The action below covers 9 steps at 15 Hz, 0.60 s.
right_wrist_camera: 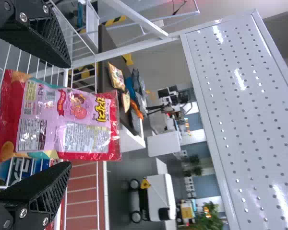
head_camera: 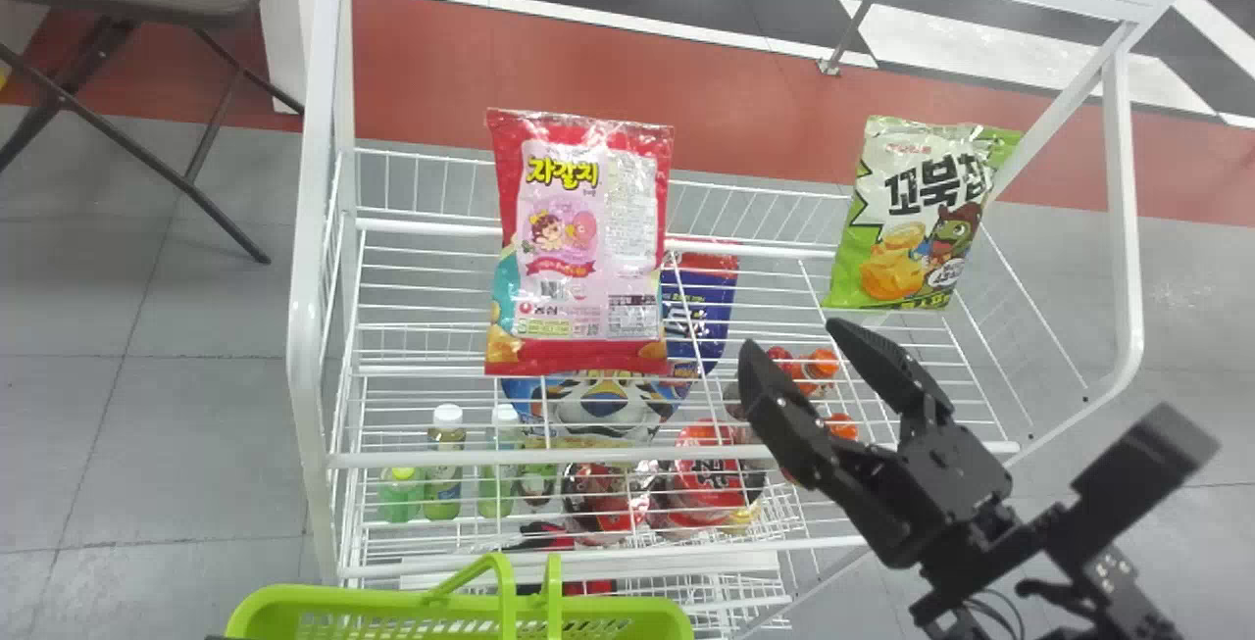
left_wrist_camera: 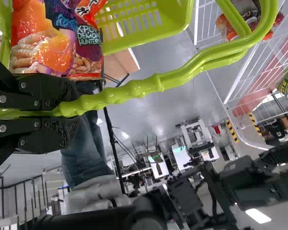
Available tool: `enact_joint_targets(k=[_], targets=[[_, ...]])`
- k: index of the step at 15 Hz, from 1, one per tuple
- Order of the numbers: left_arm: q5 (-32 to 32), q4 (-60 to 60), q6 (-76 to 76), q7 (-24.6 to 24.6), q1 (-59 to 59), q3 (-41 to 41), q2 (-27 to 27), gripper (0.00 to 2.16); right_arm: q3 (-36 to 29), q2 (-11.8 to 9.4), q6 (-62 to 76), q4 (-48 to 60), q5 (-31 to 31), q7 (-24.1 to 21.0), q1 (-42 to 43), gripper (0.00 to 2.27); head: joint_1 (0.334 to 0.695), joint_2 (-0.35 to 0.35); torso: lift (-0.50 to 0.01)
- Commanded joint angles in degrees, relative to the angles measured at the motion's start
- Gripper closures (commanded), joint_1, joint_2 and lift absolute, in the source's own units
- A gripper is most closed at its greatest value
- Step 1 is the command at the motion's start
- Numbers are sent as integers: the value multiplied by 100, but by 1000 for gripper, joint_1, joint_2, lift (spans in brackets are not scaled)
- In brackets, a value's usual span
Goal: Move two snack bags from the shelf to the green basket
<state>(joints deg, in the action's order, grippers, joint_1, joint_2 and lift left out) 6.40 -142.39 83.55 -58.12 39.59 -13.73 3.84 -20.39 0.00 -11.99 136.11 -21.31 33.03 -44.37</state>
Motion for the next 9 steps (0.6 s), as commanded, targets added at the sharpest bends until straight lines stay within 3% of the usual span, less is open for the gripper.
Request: enact_joint_targets(k=[1,9], targets=[[10,80,-79,-6,-4,2,3,2111,202,5,1150,-700,277,-16,-81,90,695,-350,-17],[10,150,-114,-24,84,90,20,2111,1029,5,3364,-1966,655,-51,-502,90,695,-350,-17]])
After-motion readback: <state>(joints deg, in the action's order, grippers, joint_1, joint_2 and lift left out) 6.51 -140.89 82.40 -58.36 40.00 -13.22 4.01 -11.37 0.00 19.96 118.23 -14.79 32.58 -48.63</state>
